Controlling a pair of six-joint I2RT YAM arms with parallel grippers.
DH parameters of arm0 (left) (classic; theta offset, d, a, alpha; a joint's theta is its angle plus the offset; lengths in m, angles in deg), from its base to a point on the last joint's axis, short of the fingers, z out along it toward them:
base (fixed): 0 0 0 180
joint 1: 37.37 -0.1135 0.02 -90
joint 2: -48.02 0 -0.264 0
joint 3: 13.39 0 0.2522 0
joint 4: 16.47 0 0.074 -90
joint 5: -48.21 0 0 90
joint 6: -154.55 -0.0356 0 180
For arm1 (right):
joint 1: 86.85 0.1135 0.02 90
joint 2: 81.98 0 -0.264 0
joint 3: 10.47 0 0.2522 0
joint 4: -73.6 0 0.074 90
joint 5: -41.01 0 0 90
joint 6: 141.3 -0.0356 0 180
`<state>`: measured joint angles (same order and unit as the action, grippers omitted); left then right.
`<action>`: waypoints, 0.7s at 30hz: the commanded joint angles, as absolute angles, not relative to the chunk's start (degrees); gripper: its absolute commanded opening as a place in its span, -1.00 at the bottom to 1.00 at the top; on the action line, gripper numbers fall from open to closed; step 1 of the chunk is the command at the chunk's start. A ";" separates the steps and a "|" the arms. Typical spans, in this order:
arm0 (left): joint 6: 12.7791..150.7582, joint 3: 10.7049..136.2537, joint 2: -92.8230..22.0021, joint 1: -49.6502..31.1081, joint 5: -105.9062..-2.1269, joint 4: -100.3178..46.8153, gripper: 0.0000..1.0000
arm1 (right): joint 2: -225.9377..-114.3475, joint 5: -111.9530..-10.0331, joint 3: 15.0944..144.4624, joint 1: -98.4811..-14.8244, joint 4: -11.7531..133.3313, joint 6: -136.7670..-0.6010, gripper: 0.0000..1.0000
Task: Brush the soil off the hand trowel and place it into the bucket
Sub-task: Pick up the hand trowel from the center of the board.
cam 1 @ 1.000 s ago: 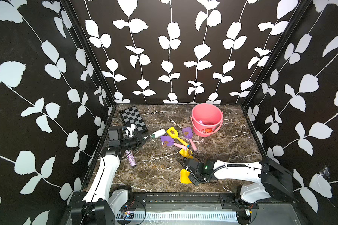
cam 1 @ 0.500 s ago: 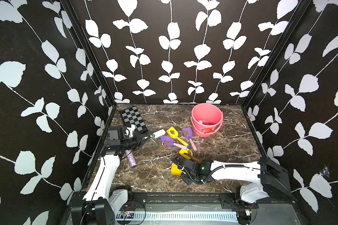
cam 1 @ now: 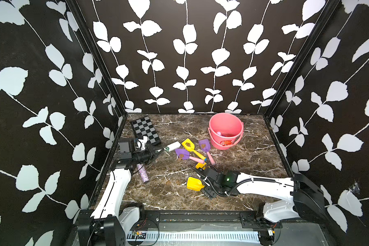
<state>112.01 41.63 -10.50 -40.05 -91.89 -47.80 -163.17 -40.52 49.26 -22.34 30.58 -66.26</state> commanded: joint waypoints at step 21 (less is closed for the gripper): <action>113.06 42.73 -9.85 -40.20 -92.86 -44.94 -1.00 | -164.49 -38.27 37.19 -15.94 38.63 -81.42 -0.11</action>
<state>112.99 41.63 -10.53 -40.05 -91.92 -46.68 -164.00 -39.37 40.26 -16.66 40.72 -78.72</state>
